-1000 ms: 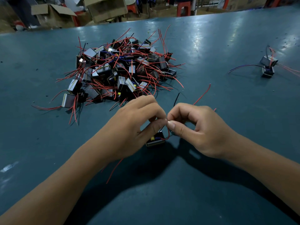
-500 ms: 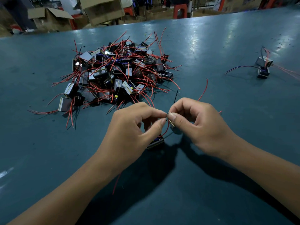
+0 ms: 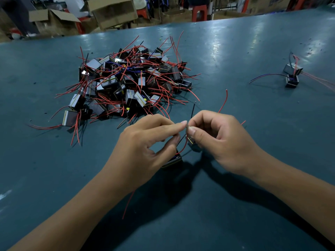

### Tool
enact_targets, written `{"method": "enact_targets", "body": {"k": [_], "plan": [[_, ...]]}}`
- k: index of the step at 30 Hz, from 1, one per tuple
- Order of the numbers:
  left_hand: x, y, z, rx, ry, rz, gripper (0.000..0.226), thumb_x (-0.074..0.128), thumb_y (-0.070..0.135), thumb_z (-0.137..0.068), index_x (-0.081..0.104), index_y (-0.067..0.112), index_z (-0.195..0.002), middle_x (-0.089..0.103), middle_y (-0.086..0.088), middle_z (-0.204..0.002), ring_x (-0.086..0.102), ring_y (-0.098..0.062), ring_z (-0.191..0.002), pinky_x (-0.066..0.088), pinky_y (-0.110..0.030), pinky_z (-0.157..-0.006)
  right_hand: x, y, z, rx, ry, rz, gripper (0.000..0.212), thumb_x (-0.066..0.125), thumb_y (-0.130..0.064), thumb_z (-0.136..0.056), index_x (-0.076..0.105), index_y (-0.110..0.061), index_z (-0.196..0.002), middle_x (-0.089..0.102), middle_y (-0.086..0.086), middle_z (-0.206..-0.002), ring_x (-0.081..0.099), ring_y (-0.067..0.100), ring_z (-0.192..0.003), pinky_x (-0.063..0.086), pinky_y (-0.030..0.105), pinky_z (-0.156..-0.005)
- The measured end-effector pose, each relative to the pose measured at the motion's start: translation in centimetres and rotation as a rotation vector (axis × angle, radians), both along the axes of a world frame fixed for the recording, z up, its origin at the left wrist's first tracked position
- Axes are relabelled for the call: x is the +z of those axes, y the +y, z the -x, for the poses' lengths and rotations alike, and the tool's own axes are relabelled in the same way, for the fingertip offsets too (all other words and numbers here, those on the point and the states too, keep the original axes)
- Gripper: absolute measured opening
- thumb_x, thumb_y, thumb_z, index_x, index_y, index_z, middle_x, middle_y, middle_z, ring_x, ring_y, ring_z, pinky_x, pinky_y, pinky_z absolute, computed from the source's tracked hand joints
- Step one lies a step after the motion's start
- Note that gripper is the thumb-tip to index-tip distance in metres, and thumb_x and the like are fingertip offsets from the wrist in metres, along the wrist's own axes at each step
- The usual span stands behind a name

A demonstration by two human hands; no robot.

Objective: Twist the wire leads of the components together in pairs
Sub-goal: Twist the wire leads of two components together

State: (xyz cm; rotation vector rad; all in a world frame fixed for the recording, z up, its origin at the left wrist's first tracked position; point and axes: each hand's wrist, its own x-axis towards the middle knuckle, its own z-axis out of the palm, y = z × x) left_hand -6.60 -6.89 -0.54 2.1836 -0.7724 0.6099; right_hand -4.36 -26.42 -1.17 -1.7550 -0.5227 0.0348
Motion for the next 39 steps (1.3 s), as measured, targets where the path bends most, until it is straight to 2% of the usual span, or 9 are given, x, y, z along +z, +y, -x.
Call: {"method": "enact_targets", "body": {"k": [6, 9, 11, 14, 16, 18, 23, 27, 39], "plan": [[0.1, -0.1, 0.0, -0.041, 0.108, 0.028, 0.028, 0.065, 0.007, -0.090, 0.073, 0.010, -0.117, 0.067, 0.000, -0.093, 0.061, -0.014, -0.080, 0.041, -0.013, -0.076, 0.1, 0.0, 0.1, 0.024, 0.004, -0.011, 0.015, 0.058, -0.023, -0.089, 0.061, -0.008, -0.087, 0.053, 0.029, -0.071, 0.041, 0.029, -0.059, 0.037, 0.052, -0.055], [0.2, 0.3, -0.3, -0.005, 0.073, 0.037, 0.022, 0.067, 0.005, -0.090, 0.075, 0.010, -0.110, 0.068, -0.003, -0.094, 0.061, -0.013, -0.078, 0.037, -0.009, -0.074, 0.3, 0.0, 0.1, 0.023, -0.002, -0.002, 0.014, 0.060, -0.022, -0.090, 0.060, -0.009, -0.085, 0.054, 0.031, -0.073, 0.044, 0.030, -0.059, 0.039, 0.052, -0.058], [0.2, 0.6, -0.6, 0.013, 0.011, 0.007, 0.020, 0.069, 0.003, -0.089, 0.076, 0.010, -0.107, 0.067, -0.004, -0.093, 0.061, -0.012, -0.079, 0.040, -0.013, -0.074, 0.3, -0.1, 0.1, 0.037, -0.002, 0.004, 0.012, 0.061, -0.014, -0.095, 0.060, -0.009, -0.084, 0.054, 0.030, -0.072, 0.044, 0.025, -0.061, 0.039, 0.052, -0.058], [0.1, 0.9, -1.0, 0.010, -0.089, -0.060, 0.018, 0.073, 0.009, -0.089, 0.077, 0.011, -0.107, 0.067, -0.005, -0.093, 0.064, -0.020, -0.084, 0.051, -0.033, -0.074, 0.4, -0.3, 0.1, 0.074, 0.011, 0.015, 0.011, 0.059, -0.007, -0.097, 0.060, -0.005, -0.086, 0.053, 0.025, -0.070, 0.043, 0.022, -0.063, 0.038, 0.051, -0.058], [0.0, 1.0, -1.3, 0.001, -0.176, -0.123, 0.016, 0.073, 0.013, -0.090, 0.078, 0.012, -0.105, 0.067, -0.005, -0.091, 0.062, -0.026, -0.080, 0.050, -0.041, -0.070, 0.5, -0.3, 0.1, 0.115, 0.024, 0.017, 0.009, 0.059, -0.005, -0.096, 0.060, -0.002, -0.088, 0.054, 0.030, -0.072, 0.043, 0.023, -0.064, 0.037, 0.052, -0.059], [0.0, 1.1, -1.6, -0.020, -0.234, -0.173, 0.013, 0.072, 0.015, -0.092, 0.079, 0.011, -0.103, 0.067, -0.006, -0.089, 0.059, -0.028, -0.076, 0.047, -0.042, -0.067, 0.5, -0.4, 0.2, 0.148, 0.032, 0.017, 0.008, 0.058, -0.004, -0.096, 0.060, 0.000, -0.089, 0.054, 0.033, -0.074, 0.043, 0.023, -0.064, 0.038, 0.050, -0.058], [0.2, 2.1, -2.1, -0.065, -0.320, -0.277, 0.014, 0.072, 0.017, -0.093, 0.078, 0.013, -0.106, 0.069, -0.006, -0.092, 0.056, -0.027, -0.075, 0.048, -0.040, -0.067, 0.4, -0.6, 0.1, 0.217, 0.044, -0.010, 0.007, 0.057, -0.003, -0.095, 0.060, -0.002, -0.088, 0.054, 0.007, -0.068, 0.046, 0.014, -0.061, 0.041, 0.025, -0.058], [0.5, 2.1, -2.0, -0.059, -0.341, -0.307, 0.012, 0.070, 0.014, -0.095, 0.079, 0.014, -0.103, 0.069, -0.005, -0.093, 0.052, -0.024, -0.075, 0.045, -0.035, -0.067, 0.3, -0.8, 0.0, 0.275, 0.058, -0.006, 0.009, 0.058, -0.006, -0.095, 0.058, 0.000, -0.088, 0.054, 0.007, -0.069, 0.047, 0.015, -0.063, 0.041, 0.026, -0.060], [0.8, 2.8, -1.6, -0.096, -0.424, -0.416, 0.016, 0.066, 0.005, -0.095, 0.075, 0.017, -0.100, 0.067, -0.006, -0.100, 0.051, -0.022, -0.080, 0.045, -0.040, -0.068, 0.3, -0.8, -0.1, 0.354, 0.088, 0.015, 0.010, 0.059, -0.016, -0.094, 0.060, -0.008, -0.088, 0.054, -0.007, -0.068, 0.047, 0.009, -0.063, 0.041, 0.020, -0.061]]}}
